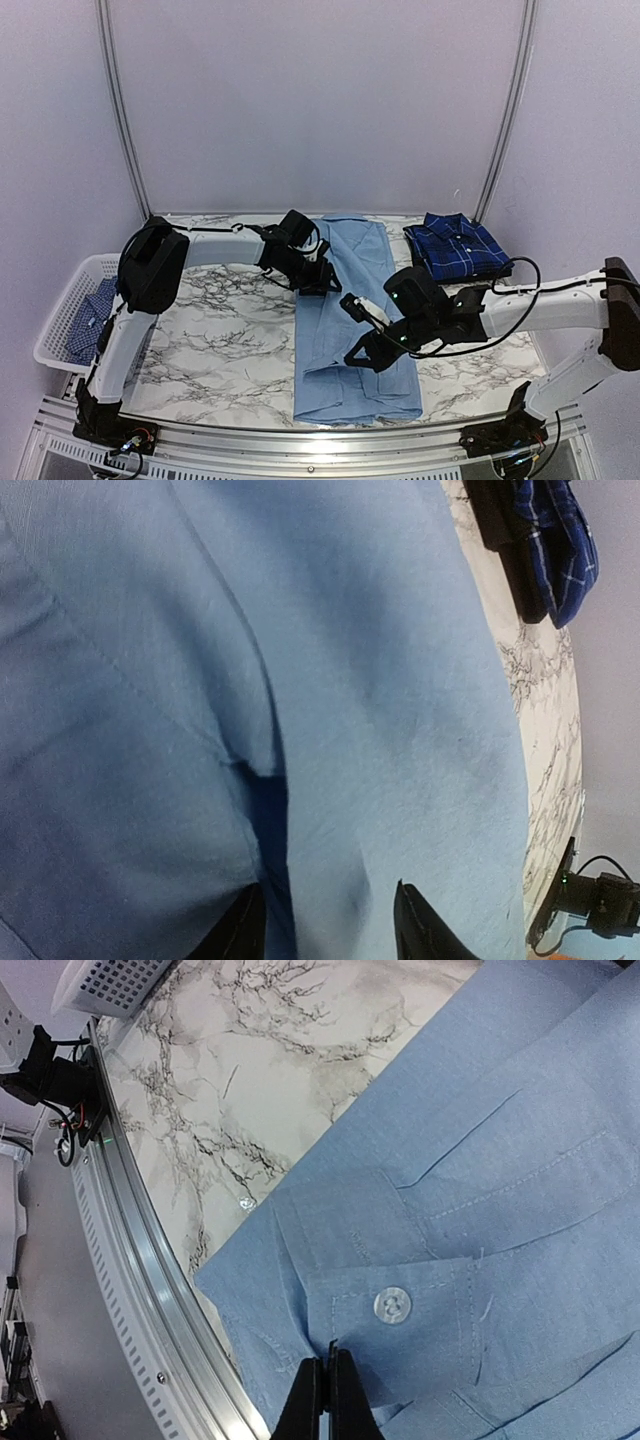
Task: Fold and stack the long sleeve shirts
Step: Fold the sleeve of the rectangle-folded shirt.
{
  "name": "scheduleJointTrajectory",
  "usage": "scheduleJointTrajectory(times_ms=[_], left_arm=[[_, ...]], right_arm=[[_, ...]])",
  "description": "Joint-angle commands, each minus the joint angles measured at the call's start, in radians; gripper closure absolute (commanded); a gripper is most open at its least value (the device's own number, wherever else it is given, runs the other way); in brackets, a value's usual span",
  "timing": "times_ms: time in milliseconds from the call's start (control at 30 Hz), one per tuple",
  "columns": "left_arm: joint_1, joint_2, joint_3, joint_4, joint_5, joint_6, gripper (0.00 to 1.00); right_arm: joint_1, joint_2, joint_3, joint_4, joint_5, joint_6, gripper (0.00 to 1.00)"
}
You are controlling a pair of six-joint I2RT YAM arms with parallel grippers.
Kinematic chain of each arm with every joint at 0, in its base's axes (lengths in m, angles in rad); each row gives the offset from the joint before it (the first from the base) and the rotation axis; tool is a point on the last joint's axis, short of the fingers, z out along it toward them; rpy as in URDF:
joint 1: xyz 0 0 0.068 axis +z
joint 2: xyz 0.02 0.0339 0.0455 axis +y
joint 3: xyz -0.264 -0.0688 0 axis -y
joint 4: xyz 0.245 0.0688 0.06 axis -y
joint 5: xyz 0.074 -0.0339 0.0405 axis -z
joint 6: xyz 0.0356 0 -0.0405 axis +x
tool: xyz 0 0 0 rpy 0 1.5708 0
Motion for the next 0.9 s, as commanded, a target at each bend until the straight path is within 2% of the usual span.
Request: scheduleJointTrajectory(times_ms=[0, 100, 367, 533, 867], left_arm=[[0.0, 0.023, 0.064, -0.016, -0.037, -0.002, 0.59], [0.0, 0.028, 0.09, -0.013, -0.014, -0.008, 0.69], [0.0, -0.003, 0.102, -0.005, 0.003, -0.006, 0.83], [0.0, -0.014, 0.093, -0.004, 0.006, -0.014, 1.0], [0.0, -0.138, -0.02, 0.064, -0.014, -0.032, 1.0]], right_arm=[[0.007, 0.004, -0.008, 0.043, 0.036, 0.02, 1.0], [0.006, 0.008, -0.012, 0.047, 0.041, 0.022, 1.0], [0.002, 0.003, -0.015, 0.035, 0.048, 0.019, 1.0], [0.001, -0.004, -0.015, 0.021, 0.044, 0.015, 1.0], [0.001, -0.03, -0.015, -0.011, 0.022, 0.004, 1.0]])
